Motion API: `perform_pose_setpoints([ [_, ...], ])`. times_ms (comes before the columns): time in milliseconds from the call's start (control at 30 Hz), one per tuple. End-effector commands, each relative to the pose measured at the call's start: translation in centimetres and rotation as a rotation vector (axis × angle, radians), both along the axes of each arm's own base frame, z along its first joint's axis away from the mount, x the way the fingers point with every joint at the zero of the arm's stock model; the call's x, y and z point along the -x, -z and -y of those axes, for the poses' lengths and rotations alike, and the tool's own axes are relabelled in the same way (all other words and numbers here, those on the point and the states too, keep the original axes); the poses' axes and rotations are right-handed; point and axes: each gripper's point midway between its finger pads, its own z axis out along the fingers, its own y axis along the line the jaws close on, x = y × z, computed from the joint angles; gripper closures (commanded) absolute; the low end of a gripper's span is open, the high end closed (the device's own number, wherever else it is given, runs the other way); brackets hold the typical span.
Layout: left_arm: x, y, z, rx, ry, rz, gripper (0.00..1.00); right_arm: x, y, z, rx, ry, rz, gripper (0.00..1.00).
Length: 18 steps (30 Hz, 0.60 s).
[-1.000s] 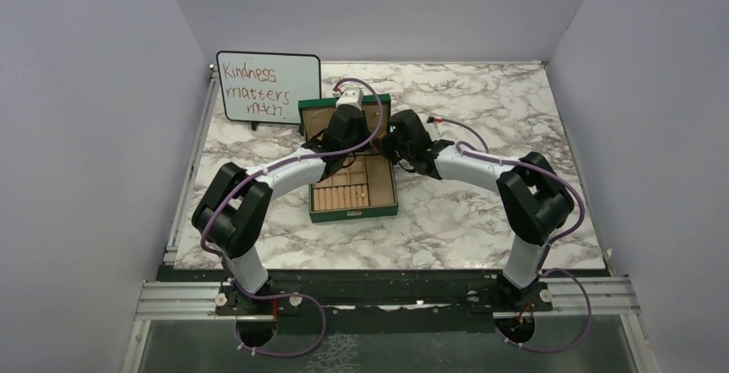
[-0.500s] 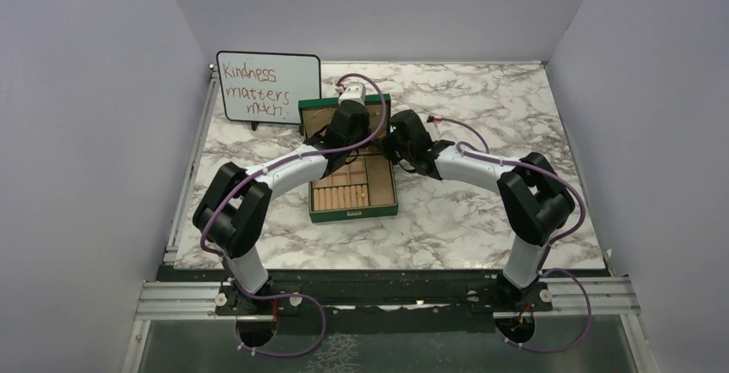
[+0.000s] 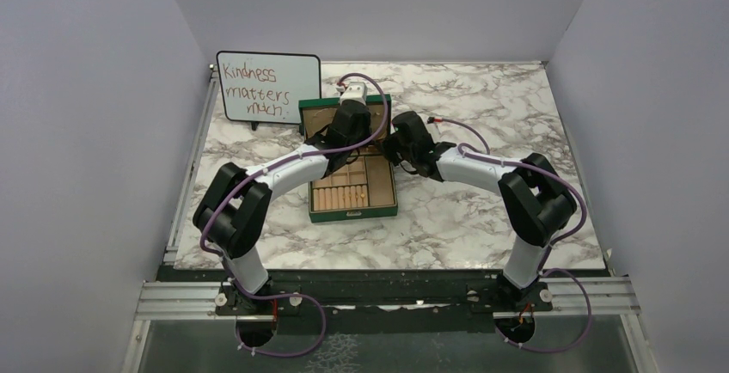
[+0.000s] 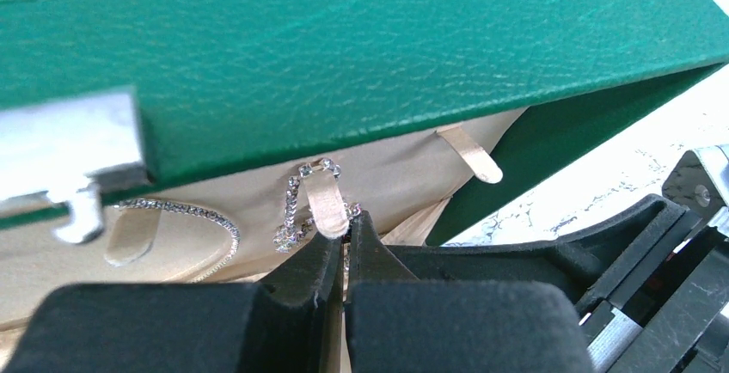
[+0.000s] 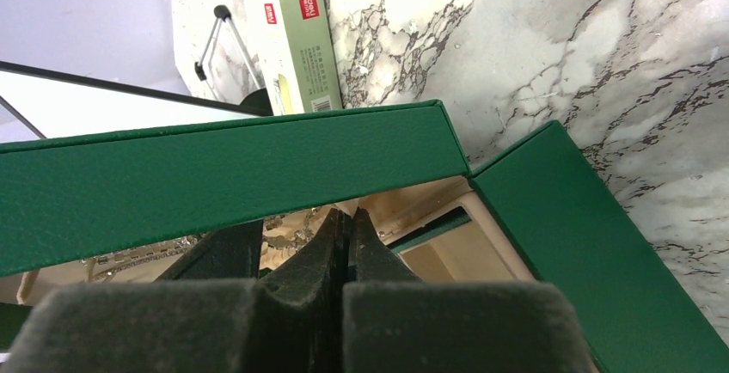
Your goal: Organize the mixed jewelry
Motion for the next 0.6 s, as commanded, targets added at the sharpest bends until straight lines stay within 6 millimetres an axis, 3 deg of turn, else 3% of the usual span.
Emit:
perform_pose_setpoints([
  [0, -1.5, -4.6, -0.5, 0.047, -0.058, 0.106, 1.0, 3.5, 3.7, 1.1, 0.092, -0.074, -0.133, 0.99],
  [167, -1.3, -4.0, -0.5, 0.047, -0.055, 0.088, 0.99, 3.5, 3.6, 0.9, 0.086, -0.082, -0.129, 0.99],
  [367, -0.4, -1.8, -0.7, 0.029, -0.053, 0.021, 0.84, 3.4, 2.8, 1.0, 0.068, -0.082, -0.111, 0.99],
  [567, 0.5, -1.2, -1.0, 0.031, -0.046, -0.006, 0.7, 3.0, 2.2, 1.1, 0.063, -0.083, -0.082, 0.99],
])
